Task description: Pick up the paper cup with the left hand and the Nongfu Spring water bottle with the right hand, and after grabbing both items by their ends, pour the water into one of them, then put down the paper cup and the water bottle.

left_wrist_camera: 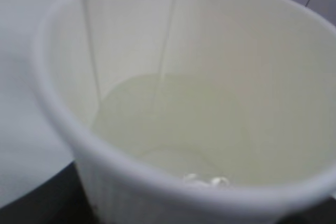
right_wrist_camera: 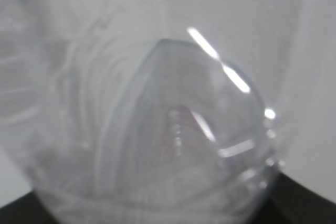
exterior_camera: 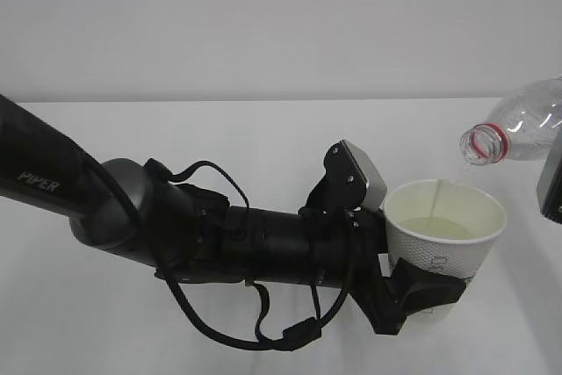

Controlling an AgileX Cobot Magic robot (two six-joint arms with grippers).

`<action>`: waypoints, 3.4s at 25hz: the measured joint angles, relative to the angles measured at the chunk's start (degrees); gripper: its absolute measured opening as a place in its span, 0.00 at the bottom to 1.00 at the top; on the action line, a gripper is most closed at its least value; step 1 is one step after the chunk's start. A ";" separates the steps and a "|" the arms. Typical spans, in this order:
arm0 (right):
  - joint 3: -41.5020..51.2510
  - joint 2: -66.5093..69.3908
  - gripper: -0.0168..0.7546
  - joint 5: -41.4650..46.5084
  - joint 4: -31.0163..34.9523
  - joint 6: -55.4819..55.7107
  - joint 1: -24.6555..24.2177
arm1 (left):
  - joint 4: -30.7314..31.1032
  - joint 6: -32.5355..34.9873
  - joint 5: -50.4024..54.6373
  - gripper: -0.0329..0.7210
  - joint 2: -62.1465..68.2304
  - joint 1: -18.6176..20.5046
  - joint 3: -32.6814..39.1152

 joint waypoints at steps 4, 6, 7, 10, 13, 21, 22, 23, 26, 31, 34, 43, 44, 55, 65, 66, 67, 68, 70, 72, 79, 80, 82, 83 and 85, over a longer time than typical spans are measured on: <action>0.00 0.00 0.62 0.00 0.00 0.00 0.00 | 0.00 0.00 0.00 0.72 0.00 0.00 0.00; 0.00 0.00 0.62 -0.10 0.00 0.00 0.00 | 0.00 0.00 0.00 0.72 0.00 0.00 0.00; 0.00 0.00 0.62 -0.10 0.00 -0.04 0.00 | 0.00 0.00 0.00 0.72 0.00 0.00 0.00; 0.00 0.00 0.62 -0.10 0.00 -0.13 0.00 | 0.00 0.00 0.00 0.72 0.00 0.00 0.00; 0.00 0.00 0.62 -0.10 0.00 -0.13 0.00 | 0.00 0.00 0.00 0.72 0.00 0.00 0.00; 0.00 0.00 0.62 -0.10 0.00 -0.13 0.00 | 0.00 0.00 0.00 0.72 0.00 0.00 0.00; 0.00 0.00 0.62 -0.10 0.00 -0.13 0.00 | 0.00 0.00 0.00 0.72 0.00 0.00 0.00; 0.00 0.00 0.62 -0.10 0.00 -0.13 0.00 | 0.00 0.00 0.00 0.72 0.00 0.00 0.00; 0.00 0.00 0.62 -0.20 0.00 -0.13 0.00 | 0.00 0.00 0.00 0.72 0.00 0.00 0.00; 0.00 0.00 0.62 -0.42 0.00 -0.13 0.00 | 0.00 0.00 0.00 0.72 0.00 0.00 0.00; 0.00 0.00 0.62 -0.81 0.00 -0.13 0.00 | 0.00 0.00 0.00 0.72 0.00 0.00 0.00; 0.00 0.00 0.62 -1.38 0.00 -0.13 0.00 | -1.42 0.00 0.00 0.72 0.00 0.00 0.00; 0.00 0.00 0.62 -1.38 0.00 -0.13 0.00 | -1.88 0.00 -0.28 0.72 0.00 0.00 0.00; 0.00 0.00 0.62 -1.53 0.00 2.38 0.00 | -2.77 0.00 0.36 0.72 0.00 0.00 -0.98; 0.00 0.00 0.62 -1.53 0.00 5.69 0.00 | -2.77 0.00 0.57 0.72 0.00 0.00 -0.98; 0.00 0.00 0.62 -1.53 0.00 6.03 0.00 | -2.77 0.00 0.57 0.72 0.00 0.00 -0.98; 0.00 0.00 0.62 -1.53 0.00 6.40 0.00 | -2.77 0.00 0.57 0.72 0.00 0.00 -0.98; 0.00 0.00 0.62 -1.53 0.00 6.72 0.00 | -2.77 0.00 0.57 0.72 0.00 0.00 -0.98; 0.00 0.00 0.62 -1.53 0.00 7.60 0.00 | -2.77 0.00 0.62 0.72 0.00 0.00 -0.98; 0.00 0.00 0.62 -1.53 0.00 9.04 0.00 | -2.77 0.00 0.70 0.72 0.00 0.00 -0.98; 0.00 0.00 0.62 -1.53 -0.33 13.47 0.00 | -2.77 0.00 1.07 0.72 0.00 0.00 -0.98; 0.00 0.00 0.62 -1.53 -0.41 13.98 0.00 | -2.77 0.00 1.18 0.72 0.00 0.00 -0.98; 0.00 0.00 0.62 -1.53 -0.41 15.15 0.00 | -2.77 0.00 1.16 0.72 0.00 0.00 -0.98; 0.00 0.00 0.62 -1.53 -0.45 15.80 0.00 | -2.77 0.00 1.16 0.72 0.00 0.00 -0.98; 0.00 0.00 0.62 -1.53 -0.45 17.16 0.00 | -2.77 0.00 1.20 0.72 0.00 0.00 -0.98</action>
